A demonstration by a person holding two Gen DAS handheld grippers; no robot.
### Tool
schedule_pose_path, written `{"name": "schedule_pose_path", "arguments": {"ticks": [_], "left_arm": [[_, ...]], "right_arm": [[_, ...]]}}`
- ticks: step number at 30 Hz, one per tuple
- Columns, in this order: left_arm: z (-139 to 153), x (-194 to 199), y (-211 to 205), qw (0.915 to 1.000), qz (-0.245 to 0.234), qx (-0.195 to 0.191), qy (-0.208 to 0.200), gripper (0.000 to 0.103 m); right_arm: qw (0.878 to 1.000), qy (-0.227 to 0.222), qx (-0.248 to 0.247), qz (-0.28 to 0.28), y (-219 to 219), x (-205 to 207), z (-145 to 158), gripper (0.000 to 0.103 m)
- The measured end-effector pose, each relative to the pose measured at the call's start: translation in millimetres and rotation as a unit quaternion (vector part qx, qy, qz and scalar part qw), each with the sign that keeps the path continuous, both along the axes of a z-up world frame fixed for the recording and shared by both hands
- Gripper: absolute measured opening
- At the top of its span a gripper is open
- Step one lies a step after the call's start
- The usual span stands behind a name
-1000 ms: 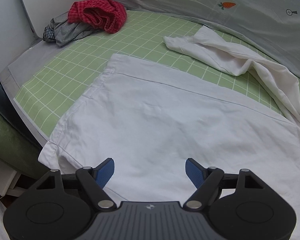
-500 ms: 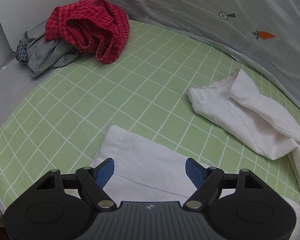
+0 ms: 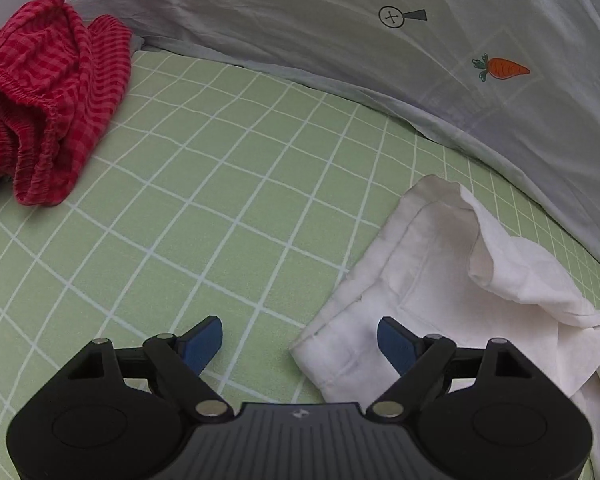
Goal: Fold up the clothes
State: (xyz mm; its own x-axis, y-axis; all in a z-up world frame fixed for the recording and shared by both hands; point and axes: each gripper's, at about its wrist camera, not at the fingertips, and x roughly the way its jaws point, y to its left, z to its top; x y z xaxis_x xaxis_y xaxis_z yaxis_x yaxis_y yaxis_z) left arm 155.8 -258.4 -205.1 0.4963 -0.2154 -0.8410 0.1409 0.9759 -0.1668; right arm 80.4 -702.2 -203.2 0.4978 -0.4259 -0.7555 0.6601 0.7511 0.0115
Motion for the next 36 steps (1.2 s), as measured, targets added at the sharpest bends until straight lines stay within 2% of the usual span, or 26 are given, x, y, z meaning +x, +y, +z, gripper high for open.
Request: {"name": "schedule_pose_path", "arguments": {"ticks": [2,4,6,9,12,15,16,18,19,20,23,26,33,36], "left_arm": [[-2,2,-10,0.9997,-0.016,0.017,-0.009,0.086],[-3,3,-17,0.9989,-0.034,0.03,-0.014,0.086],[-4,4,-21,0.9982,-0.045,0.035,-0.017,0.086],[-5,4,-22,0.9978,-0.049,0.041,-0.019,0.086],[-6,4,-21,0.9982,-0.042,0.039,-0.02,0.086],[-6,4,-23,0.9983,-0.03,0.048,-0.017,0.086],[-6,4,-23,0.9982,-0.026,0.051,-0.015,0.086],[-5,6,-24,0.9981,-0.018,0.058,-0.008,0.086],[-5,7,-23,0.998,-0.016,0.06,-0.004,0.086],[-5,7,-22,0.998,-0.014,0.061,0.001,0.086],[-3,8,-18,0.9978,-0.004,0.065,0.01,0.086],[-3,5,-11,0.9972,0.007,0.073,0.016,0.086],[-3,-2,3,0.9957,0.016,0.091,0.007,0.088],[-3,2,4,0.9956,0.022,0.091,0.009,0.092]], "right_arm": [[1.0,-0.007,0.008,-0.017,-15,15,-1,0.072],[0.998,-0.023,0.025,-0.045,-31,27,-2,0.081],[0.997,-0.031,0.037,-0.064,-40,35,0,0.081],[0.997,-0.034,0.027,-0.066,-34,45,10,0.081],[0.998,-0.037,0.009,-0.043,-12,38,22,0.081],[0.999,-0.046,-0.018,0.006,20,19,36,0.081],[0.998,-0.053,-0.022,0.023,32,11,40,0.08],[0.996,-0.07,-0.011,0.054,53,-4,47,0.059],[0.995,-0.079,0.001,0.068,63,-10,49,0.04],[0.993,-0.085,0.019,0.084,73,-14,51,0.034],[0.984,-0.101,0.053,0.137,106,-19,53,0.029],[0.976,-0.084,0.049,0.193,139,-10,50,0.029],[0.968,-0.036,-0.005,0.249,174,2,40,0.03],[0.965,-0.05,-0.046,0.253,184,-3,50,0.03]]}}
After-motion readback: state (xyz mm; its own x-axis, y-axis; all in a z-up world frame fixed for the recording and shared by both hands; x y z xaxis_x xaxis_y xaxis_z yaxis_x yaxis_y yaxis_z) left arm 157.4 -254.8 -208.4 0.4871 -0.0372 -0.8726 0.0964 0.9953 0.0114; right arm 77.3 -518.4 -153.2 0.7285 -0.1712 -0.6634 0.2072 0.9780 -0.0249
